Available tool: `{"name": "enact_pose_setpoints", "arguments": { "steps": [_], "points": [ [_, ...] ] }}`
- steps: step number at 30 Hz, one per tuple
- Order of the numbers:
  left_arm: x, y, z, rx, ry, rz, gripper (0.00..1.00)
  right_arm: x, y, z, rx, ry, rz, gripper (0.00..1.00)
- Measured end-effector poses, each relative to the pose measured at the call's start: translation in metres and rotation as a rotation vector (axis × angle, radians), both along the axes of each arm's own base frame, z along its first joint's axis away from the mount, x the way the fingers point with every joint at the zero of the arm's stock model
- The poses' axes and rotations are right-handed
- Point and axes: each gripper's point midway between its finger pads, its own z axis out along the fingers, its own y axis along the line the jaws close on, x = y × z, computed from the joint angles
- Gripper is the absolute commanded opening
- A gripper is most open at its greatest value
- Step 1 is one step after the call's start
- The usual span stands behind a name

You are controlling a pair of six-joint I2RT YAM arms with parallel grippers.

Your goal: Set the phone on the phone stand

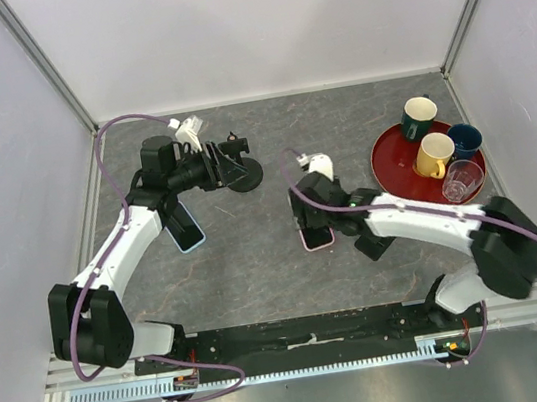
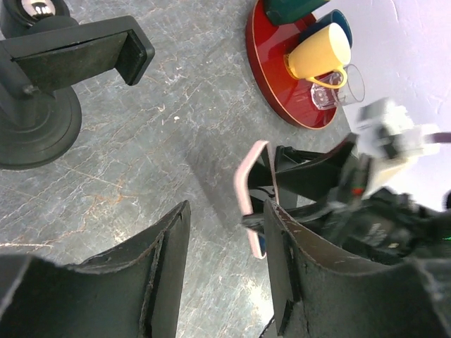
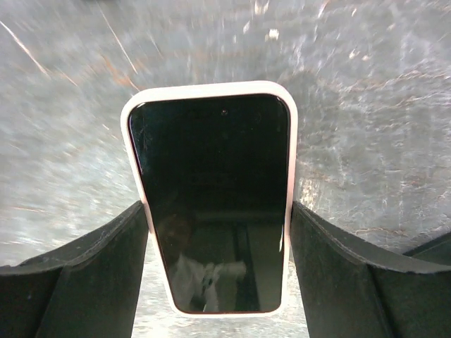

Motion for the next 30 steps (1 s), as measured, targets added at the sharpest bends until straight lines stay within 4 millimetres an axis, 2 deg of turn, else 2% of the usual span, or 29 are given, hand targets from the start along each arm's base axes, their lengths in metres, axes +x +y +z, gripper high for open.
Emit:
{"name": "enact_pose_setpoints", "arguments": {
  "steps": [2,5,10,14,18,22,27,30],
  "points": [
    [-0.001,-0.002,0.001,-0.007,0.004,-0.013,0.53,0.004,-0.004,0.026,0.095,-0.079,-0.045,0.00],
    [-0.004,-0.011,0.001,-0.027,0.014,-0.052,0.53,0.001,-0.022,0.063,0.266,-0.196,-0.130,0.00],
    [-0.027,-0.044,0.002,-0.043,0.016,-0.175,0.60,-0.005,-0.058,0.096,0.479,-0.318,-0.292,0.00],
    [-0.059,-0.078,0.005,-0.037,-0.008,-0.292,0.68,-0.002,-0.069,0.113,0.569,-0.360,-0.370,0.00],
    [-0.094,-0.104,0.016,-0.021,-0.117,-0.386,0.72,-0.004,-0.069,0.119,0.661,-0.359,-0.405,0.00],
    [-0.117,-0.119,0.023,0.005,-0.212,-0.427,0.71,-0.010,-0.066,0.113,0.753,-0.326,-0.430,0.00],
    [-0.117,-0.125,0.017,0.054,-0.253,-0.414,0.68,-0.017,-0.058,0.100,0.862,-0.265,-0.445,0.00],
    [-0.115,-0.125,0.008,0.087,-0.252,-0.409,0.66,-0.019,-0.052,0.100,0.912,-0.235,-0.445,0.00]
  ]
}}
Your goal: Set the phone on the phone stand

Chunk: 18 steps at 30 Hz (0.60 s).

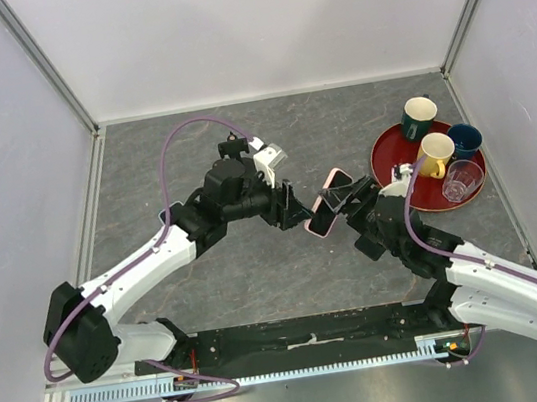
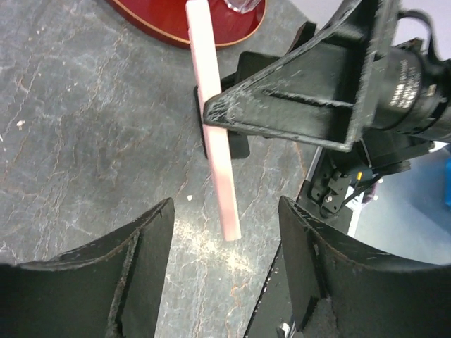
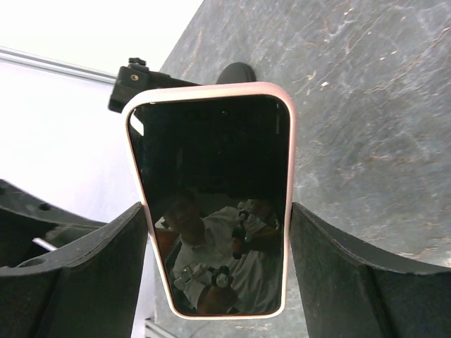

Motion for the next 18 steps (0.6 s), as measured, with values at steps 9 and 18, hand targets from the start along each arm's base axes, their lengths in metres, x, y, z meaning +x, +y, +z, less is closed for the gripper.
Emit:
{"name": "enact_pose_setpoints", "arguments": {
  "steps": [9,18],
  "points": [
    [-0.003,-0.005,-0.030,0.092,0.047,-0.016,0.55,-0.002,0.014,0.012,0.096,-0.006,0.045,0.00],
    [-0.001,-0.003,-0.036,0.133,0.058,-0.004,0.44,-0.007,0.028,0.005,0.096,0.020,0.117,0.00]
  ]
}}
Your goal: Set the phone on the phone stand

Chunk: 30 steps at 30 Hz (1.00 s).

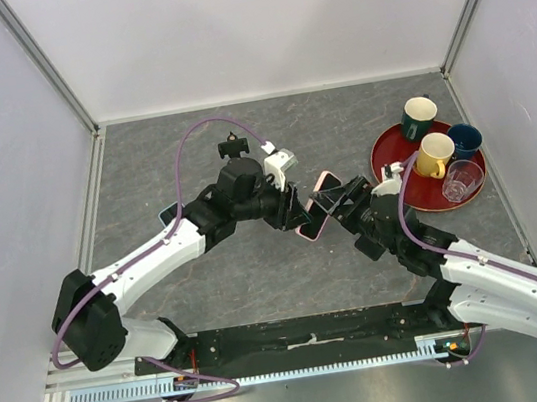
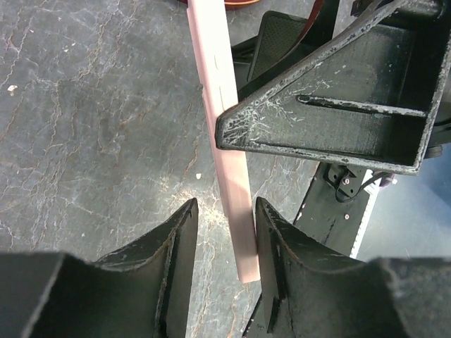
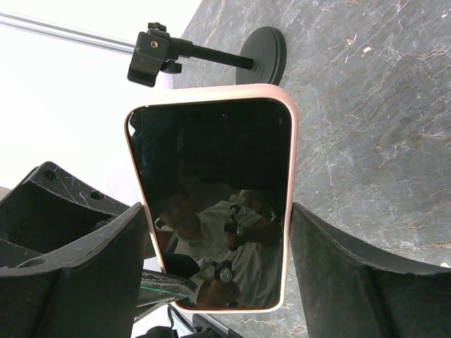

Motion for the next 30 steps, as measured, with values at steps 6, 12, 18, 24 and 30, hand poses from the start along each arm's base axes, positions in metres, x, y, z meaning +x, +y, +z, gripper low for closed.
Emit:
{"name": "enact_pose_setpoints", "arguments": {
  "steps": [6,12,18,24,30],
  "points": [
    [0.001,-0.001,-0.004,0.014,0.009,0.000,0.47,0.000,0.003,0.002,-0.005,-0.006,0.016,0.00],
    [0.002,-0.005,-0.012,0.032,0.035,-0.008,0.23,0.000,0.009,0.002,-0.005,-0.004,0.041,0.00],
    [0.003,-0.003,-0.017,0.058,0.029,-0.014,0.02,-0.002,0.011,-0.001,-0.046,-0.020,0.075,0.58],
    [0.005,0.001,-0.002,0.041,-0.010,0.010,0.02,-0.003,0.015,0.021,-0.209,-0.104,0.174,0.98],
    [0.006,0.021,0.042,-0.048,-0.112,0.061,0.02,-0.014,0.032,0.072,-0.328,-0.288,0.366,0.98]
  ]
}}
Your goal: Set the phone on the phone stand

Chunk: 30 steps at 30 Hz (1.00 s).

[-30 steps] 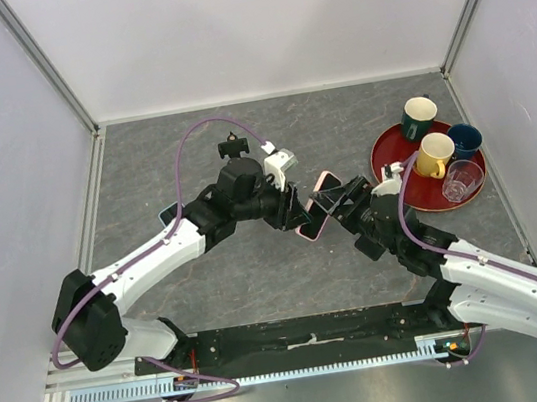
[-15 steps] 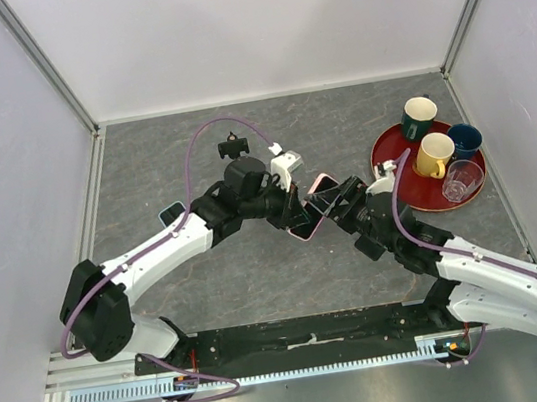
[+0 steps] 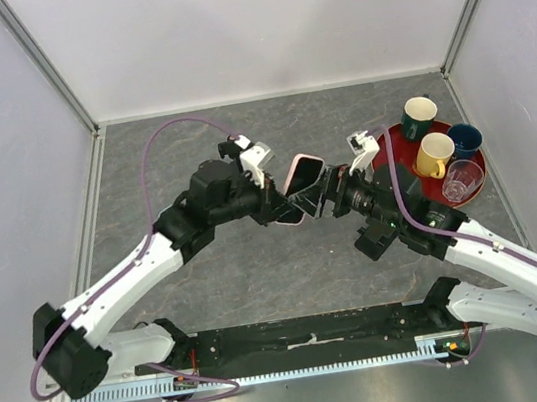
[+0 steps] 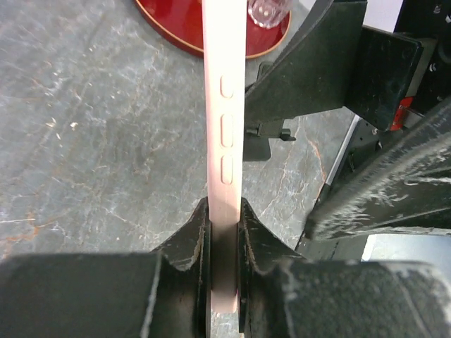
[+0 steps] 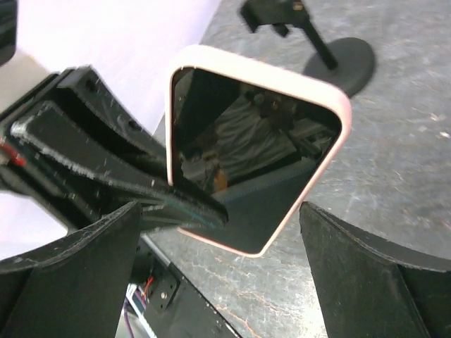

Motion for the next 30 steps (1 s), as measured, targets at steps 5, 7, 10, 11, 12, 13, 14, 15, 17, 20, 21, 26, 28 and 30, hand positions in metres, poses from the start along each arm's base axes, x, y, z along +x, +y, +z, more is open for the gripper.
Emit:
{"name": "enact_pose_setpoints", "arguments": {
  "steps": [5,7,10,11,12,13,14,15,17,20,21,26,28,30],
  "points": [
    [0.000,0.023,0.024,-0.077,-0.088,0.044,0.02,-0.017,0.012,0.013,-0.050,-0.096,0.153,0.98],
    [0.000,0.028,0.029,-0.100,-0.113,0.054,0.02,-0.024,0.014,0.009,-0.083,-0.118,0.206,0.98],
    [-0.001,0.034,0.037,-0.143,-0.143,0.047,0.02,-0.033,0.018,0.009,-0.105,-0.157,0.281,0.98],
    [-0.001,0.035,0.041,-0.162,-0.154,0.039,0.02,-0.036,0.020,0.009,-0.104,-0.171,0.306,0.98],
    [-0.002,0.035,0.044,-0.180,-0.163,0.028,0.02,-0.039,0.020,0.009,-0.103,-0.181,0.324,0.98],
    [-0.003,0.036,0.048,-0.203,-0.169,0.014,0.02,-0.043,0.021,0.008,-0.094,-0.198,0.346,0.98],
    [-0.004,0.035,0.052,-0.227,-0.174,-0.002,0.02,-0.047,0.022,0.006,-0.084,-0.212,0.368,0.96],
    [-0.007,0.035,0.056,-0.259,-0.180,-0.026,0.02,-0.052,0.023,0.003,-0.075,-0.220,0.389,0.95],
    [-0.014,0.032,0.062,-0.306,-0.180,-0.071,0.02,-0.058,0.024,-0.005,-0.059,-0.234,0.423,0.92],
    [-0.028,0.028,0.073,-0.382,-0.177,-0.159,0.02,-0.064,0.027,-0.013,-0.033,-0.248,0.453,0.89],
    [-0.033,0.027,0.077,-0.406,-0.176,-0.189,0.02,-0.065,0.027,-0.013,-0.021,-0.254,0.455,0.88],
    [-0.057,0.024,0.098,-0.498,-0.187,-0.321,0.02,-0.065,0.030,-0.003,0.078,-0.303,0.442,0.81],
    [-0.062,0.023,0.103,-0.521,-0.186,-0.358,0.02,-0.068,0.028,0.000,0.122,-0.320,0.437,0.75],
    [-0.066,0.023,0.107,-0.538,-0.184,-0.383,0.02,-0.073,0.026,0.003,0.178,-0.348,0.433,0.72]
  ]
}}
